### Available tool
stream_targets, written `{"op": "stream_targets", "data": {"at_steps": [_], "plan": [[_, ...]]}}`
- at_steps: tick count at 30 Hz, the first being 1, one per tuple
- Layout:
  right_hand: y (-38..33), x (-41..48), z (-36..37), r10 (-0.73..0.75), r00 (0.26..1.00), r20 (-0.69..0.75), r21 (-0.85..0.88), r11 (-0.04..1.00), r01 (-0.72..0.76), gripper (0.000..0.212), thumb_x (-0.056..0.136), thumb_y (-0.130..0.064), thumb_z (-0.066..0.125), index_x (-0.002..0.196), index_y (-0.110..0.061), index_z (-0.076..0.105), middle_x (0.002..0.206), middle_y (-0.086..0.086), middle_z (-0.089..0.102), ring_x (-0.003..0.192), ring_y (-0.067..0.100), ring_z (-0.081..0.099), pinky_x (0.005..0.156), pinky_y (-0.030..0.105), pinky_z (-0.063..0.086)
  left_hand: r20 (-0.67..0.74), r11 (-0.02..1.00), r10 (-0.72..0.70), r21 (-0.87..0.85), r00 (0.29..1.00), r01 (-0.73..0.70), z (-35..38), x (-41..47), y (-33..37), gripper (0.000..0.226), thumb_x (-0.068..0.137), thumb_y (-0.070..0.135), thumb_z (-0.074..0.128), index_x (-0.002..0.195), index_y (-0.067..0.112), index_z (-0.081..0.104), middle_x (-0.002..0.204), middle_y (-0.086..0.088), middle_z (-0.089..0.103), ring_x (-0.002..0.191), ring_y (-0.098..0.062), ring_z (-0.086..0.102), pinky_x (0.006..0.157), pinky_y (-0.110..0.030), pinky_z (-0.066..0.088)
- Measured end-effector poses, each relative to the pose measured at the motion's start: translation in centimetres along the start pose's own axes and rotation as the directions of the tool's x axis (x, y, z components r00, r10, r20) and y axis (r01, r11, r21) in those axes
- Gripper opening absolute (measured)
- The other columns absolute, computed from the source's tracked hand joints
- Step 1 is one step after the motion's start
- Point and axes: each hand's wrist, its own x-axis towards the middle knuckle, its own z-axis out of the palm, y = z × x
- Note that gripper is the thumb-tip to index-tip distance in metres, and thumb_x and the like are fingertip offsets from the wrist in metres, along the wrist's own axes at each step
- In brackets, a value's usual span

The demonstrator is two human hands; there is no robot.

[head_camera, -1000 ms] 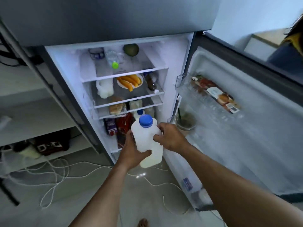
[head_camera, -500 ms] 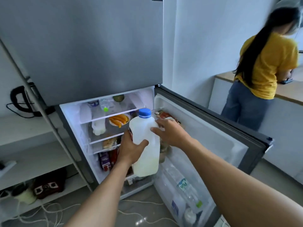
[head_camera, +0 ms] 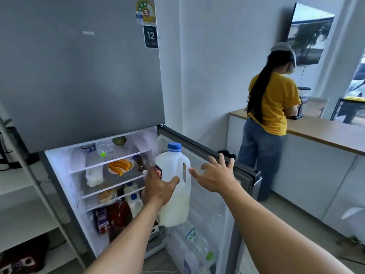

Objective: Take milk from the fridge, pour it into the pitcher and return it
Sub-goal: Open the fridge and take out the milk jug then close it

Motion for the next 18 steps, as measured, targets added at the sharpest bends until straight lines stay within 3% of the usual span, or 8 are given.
{"op": "stream_targets", "data": {"at_steps": [9,14,18], "plan": [[-2.7,-2.1,0.0,-0.01,1.0,-0.028,-0.105,0.994,0.007,0.089,0.083,-0.078,0.012,0.139,-0.02,0.048,0.158,0.009,0.023,0.146,0.04,0.003,0.111,0.067,-0.001,-0.135,1.0,-0.015,0.006,0.991,0.016,-1.5,-2.2,-0.8,0.101,0.048,0.057,0.064,0.138,0.02,0.039,0.13,-0.009,0.05,0.124,-0.033,0.049,0.1,-0.055,0.046],[-6.2,-2.9,0.9,0.04,0.991,-0.131,-0.172,0.983,-0.062,0.071,0.095,-0.058,0.021,0.142,-0.007,0.039,0.148,0.015,0.04,0.141,0.042,0.021,0.108,0.065,0.016,-0.21,0.999,-0.025,0.041,0.977,0.034,-4.2,-3.4,-1.7,0.097,0.048,0.057,0.062,0.135,0.02,0.04,0.13,-0.008,0.05,0.121,-0.033,0.05,0.098,-0.05,0.048],[-9.7,-3.7,0.7,0.022,0.996,-0.092,-0.288,0.956,-0.048,0.056,0.097,-0.039,0.031,0.139,-0.004,0.042,0.142,0.023,0.044,0.131,0.047,0.033,0.102,0.062,0.029,-0.3,0.995,-0.063,0.052,0.952,0.082,-7.1,-4.2,-2.3,0.095,0.052,0.054,0.063,0.136,0.015,0.041,0.129,-0.009,0.052,0.121,-0.033,0.051,0.096,-0.045,0.048]]}}
